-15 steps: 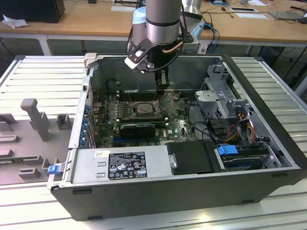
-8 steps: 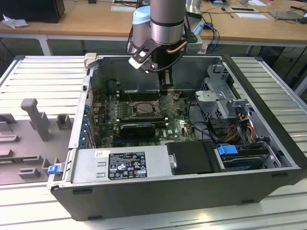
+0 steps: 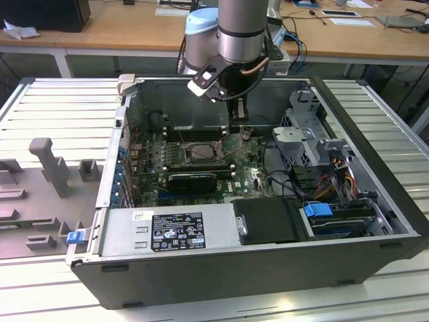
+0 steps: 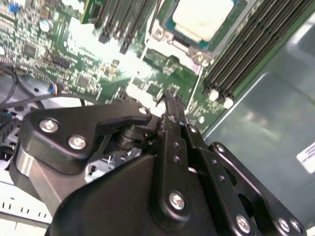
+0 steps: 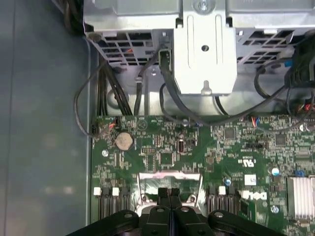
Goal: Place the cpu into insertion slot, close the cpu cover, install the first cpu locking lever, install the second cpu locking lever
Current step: 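Close the cpu cover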
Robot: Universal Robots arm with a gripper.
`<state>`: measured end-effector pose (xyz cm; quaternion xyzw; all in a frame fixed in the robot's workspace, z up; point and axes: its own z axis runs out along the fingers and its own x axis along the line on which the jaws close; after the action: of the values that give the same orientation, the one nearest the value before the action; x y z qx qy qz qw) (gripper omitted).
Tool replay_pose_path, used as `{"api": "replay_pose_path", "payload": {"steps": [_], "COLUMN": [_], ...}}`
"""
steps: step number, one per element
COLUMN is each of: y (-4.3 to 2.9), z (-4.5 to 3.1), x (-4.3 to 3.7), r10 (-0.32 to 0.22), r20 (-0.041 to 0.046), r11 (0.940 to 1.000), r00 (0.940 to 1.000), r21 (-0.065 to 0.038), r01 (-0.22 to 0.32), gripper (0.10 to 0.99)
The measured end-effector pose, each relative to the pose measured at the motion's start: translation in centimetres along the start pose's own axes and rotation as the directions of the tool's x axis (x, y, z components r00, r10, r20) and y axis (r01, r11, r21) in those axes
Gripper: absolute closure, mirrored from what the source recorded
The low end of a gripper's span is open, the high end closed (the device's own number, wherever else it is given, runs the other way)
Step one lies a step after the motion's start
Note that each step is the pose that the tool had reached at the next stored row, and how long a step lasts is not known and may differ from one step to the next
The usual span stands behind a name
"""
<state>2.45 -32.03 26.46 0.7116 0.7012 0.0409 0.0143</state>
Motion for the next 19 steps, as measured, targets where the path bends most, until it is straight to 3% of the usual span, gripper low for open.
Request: {"api": "replay_pose_path", "payload": {"steps": [10,17,19], "y": [1.69,2.66,3.11], "z": [0.22,1.03,1.24], "x": [0.01,0.0,0.0], "r10": [0.0,-0.002,-0.003], "r20": [0.0001,-0.0002,-0.0001], "r11": [1.0,1.0,1.0], "r00": [1.0,1.0,1.0], "r21": [0.0,0.0,0.006], "r01": [0.0,0.002,0.003], "gripper": [0.98,0.98,0.98]}}
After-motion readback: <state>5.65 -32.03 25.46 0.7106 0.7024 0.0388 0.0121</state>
